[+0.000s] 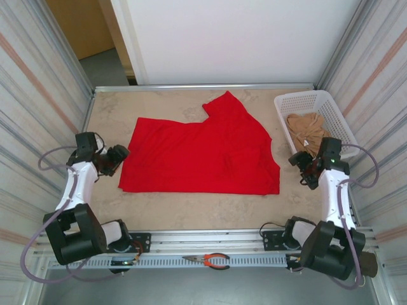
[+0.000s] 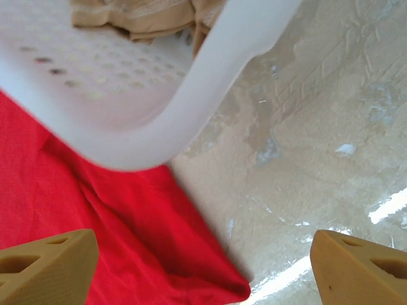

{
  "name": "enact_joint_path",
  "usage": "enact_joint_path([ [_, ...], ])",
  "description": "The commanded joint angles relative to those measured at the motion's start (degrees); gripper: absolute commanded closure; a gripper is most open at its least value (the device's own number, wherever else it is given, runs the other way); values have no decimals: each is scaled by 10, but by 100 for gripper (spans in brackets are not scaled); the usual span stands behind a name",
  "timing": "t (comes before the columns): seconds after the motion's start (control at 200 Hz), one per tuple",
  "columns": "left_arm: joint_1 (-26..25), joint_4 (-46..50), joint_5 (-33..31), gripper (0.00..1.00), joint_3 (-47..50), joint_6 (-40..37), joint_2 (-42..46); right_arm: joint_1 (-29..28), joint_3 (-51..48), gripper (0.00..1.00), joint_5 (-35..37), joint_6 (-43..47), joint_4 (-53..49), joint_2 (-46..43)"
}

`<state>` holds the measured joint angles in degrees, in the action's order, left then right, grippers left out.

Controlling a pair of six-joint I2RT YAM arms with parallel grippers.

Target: Fold the inside-out t-shirt

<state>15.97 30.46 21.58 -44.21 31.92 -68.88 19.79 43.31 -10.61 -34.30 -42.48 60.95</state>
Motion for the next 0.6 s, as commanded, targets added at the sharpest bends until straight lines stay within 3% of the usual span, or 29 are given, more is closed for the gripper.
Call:
enact_joint_path([
  [0.0,-6,-18,10,36,15,2,-11,16,35,14,-43,23,41,45],
  [0.476,-28,-43,7,36,18,14,-28,-5,251,19,-128,-64,200,322],
  [0.591,-34,-42,7,36,-9,6,-42,-22,277,23,-138,-55,180,328],
])
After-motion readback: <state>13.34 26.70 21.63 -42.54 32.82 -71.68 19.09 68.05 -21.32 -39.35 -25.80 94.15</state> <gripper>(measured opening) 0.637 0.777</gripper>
